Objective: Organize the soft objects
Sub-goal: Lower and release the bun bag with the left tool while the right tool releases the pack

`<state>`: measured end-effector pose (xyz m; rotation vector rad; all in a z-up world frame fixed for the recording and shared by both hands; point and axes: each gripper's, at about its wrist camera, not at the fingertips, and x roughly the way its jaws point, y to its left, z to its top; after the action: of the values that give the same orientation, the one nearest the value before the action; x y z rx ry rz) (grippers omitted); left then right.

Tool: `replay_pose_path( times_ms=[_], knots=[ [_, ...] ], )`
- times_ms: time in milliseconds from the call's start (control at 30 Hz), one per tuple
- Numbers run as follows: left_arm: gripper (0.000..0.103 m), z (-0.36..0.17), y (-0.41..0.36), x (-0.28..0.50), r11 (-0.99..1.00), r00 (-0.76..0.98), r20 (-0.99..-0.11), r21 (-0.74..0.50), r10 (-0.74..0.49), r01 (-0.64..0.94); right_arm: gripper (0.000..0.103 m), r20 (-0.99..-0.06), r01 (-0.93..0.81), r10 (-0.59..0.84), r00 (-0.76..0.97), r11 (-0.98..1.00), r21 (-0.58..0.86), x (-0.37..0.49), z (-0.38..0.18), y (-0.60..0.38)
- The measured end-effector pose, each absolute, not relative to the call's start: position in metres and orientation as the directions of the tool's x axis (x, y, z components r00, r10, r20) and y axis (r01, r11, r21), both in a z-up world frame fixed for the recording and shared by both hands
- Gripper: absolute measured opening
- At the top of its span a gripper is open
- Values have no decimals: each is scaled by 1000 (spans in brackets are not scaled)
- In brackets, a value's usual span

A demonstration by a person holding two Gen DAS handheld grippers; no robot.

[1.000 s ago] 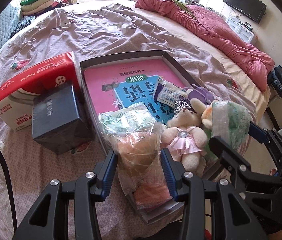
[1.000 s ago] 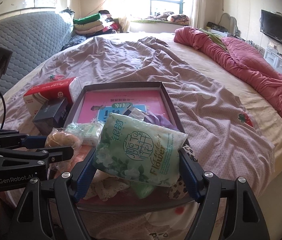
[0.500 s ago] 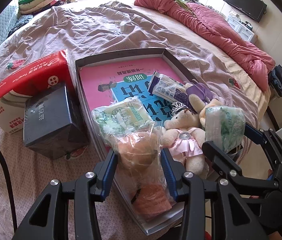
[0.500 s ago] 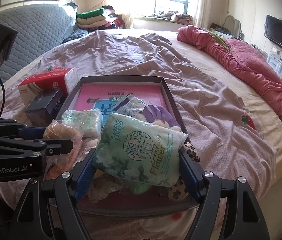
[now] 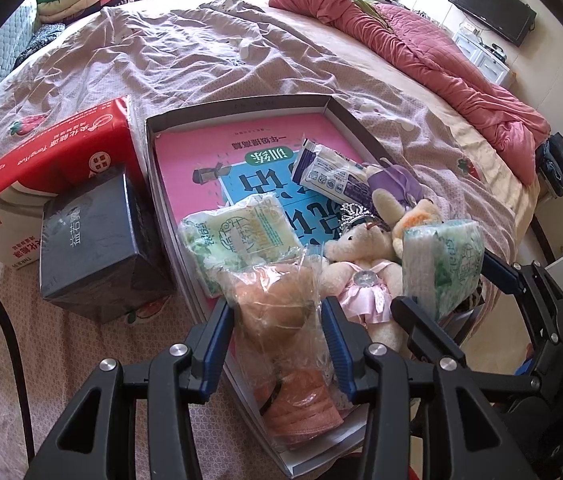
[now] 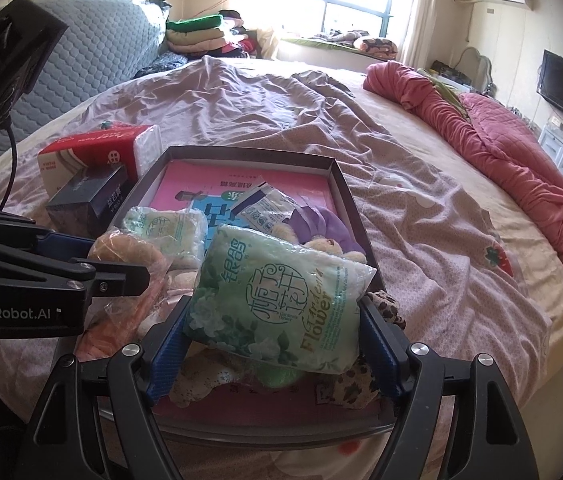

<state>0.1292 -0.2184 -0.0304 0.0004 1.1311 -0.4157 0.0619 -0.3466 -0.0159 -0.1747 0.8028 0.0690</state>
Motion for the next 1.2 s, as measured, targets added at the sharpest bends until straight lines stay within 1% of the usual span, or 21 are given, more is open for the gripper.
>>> replay_pose_path(
  times_ms=[400, 600, 733, 1067, 1200],
  knots=[
    [46, -28, -222, 136, 924, 339, -887, -203, -314, 324, 80, -716, -173, -39, 697, 960, -221, 72, -21, -332],
    [46, -29, -221, 139, 923, 320, -893, -213, -318, 321, 81, -719, -188, -46, 694, 952, -242, 75, -22, -329],
    [47, -30, -219, 140, 924, 304, -895, -233, -326, 305, 81, -724, -185, -44, 688, 955, -233, 75, -22, -329],
    [48, -31, -215, 144, 920, 271, -897, -272, -348, 282, 81, -751, -157, -8, 660, 976, -148, 74, -22, -343],
    [53, -32, -216, 145, 921, 261, -902, -270, -344, 281, 81, -753, -167, -13, 658, 972, -163, 76, -22, -339]
  ],
)
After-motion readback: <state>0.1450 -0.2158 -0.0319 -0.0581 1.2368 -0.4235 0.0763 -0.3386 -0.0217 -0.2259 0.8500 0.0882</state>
